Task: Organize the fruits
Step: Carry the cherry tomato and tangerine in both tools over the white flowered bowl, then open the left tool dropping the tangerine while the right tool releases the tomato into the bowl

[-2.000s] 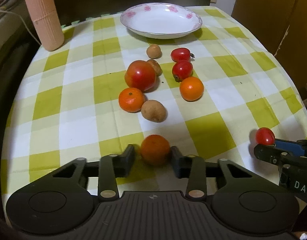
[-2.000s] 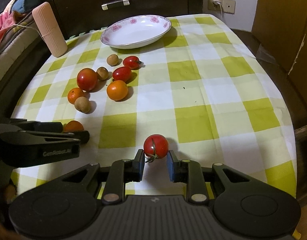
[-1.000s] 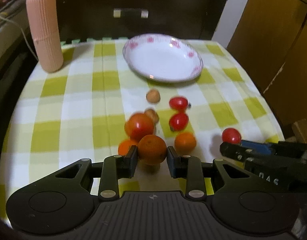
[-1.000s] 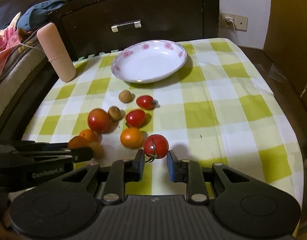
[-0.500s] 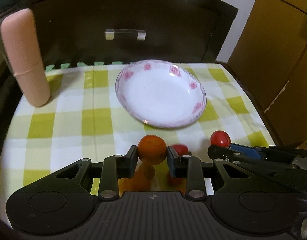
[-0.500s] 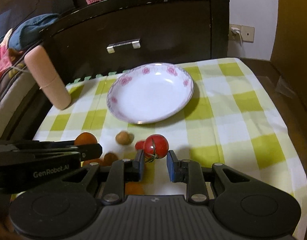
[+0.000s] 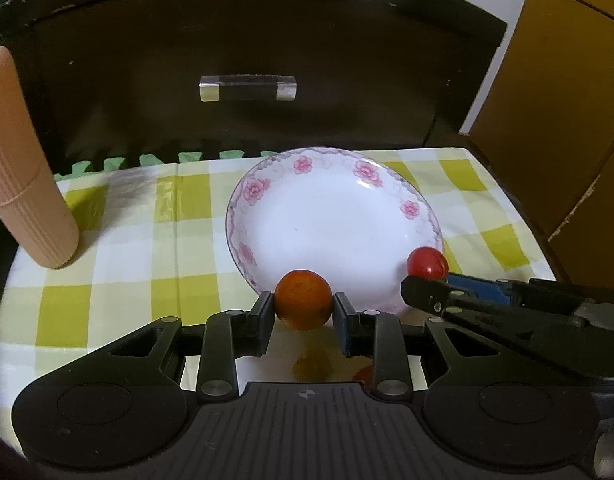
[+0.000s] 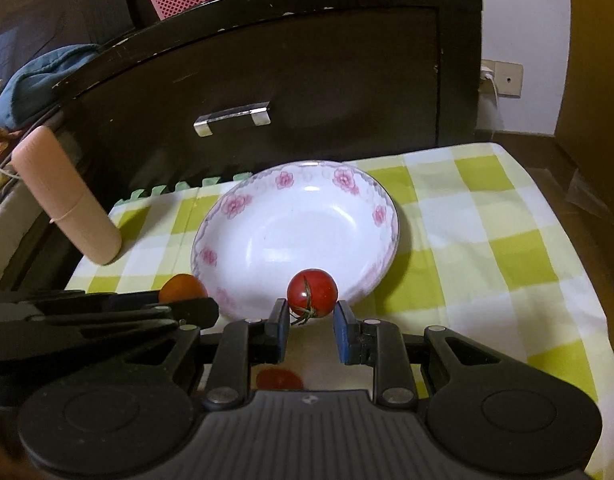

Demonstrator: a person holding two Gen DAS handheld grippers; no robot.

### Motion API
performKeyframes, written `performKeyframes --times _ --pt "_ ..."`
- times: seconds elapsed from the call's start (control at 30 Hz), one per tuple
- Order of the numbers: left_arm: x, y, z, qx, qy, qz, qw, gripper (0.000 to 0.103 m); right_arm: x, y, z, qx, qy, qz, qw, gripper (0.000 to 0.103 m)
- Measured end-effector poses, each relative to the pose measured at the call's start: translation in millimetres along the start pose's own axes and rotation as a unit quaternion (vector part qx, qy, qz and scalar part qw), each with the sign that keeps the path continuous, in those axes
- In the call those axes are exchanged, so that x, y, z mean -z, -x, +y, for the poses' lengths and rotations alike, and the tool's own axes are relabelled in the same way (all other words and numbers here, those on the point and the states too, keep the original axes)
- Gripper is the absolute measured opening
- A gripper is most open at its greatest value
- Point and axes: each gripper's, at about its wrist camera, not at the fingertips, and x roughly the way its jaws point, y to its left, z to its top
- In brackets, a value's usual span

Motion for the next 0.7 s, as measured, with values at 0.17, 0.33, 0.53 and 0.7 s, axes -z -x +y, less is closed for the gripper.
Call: performKeyframes --times 0.17,0.33,0.53,0.7 --pt "-8 -12 2 -0.003 -0.001 0.003 1.0000 0.038 -10 -16 -5 -0.006 -0.003 -0.005 1.000 0.023" --pt "-8 -22 6 -0.008 0.002 0.008 0.9999 0.038 -15 -30 -8 -0.014 -0.003 -0.002 1.000 0.023" --pt "-10 -26 5 -0.012 -0.001 0.005 0.9999 0.038 -18 -39 -7 -0.014 0.009 -0.005 1.000 0.024" --pt "-10 -26 5 -0.013 -0.001 0.005 0.9999 0.044 -18 -40 -9 -0.012 0.008 -0.007 1.000 0.024"
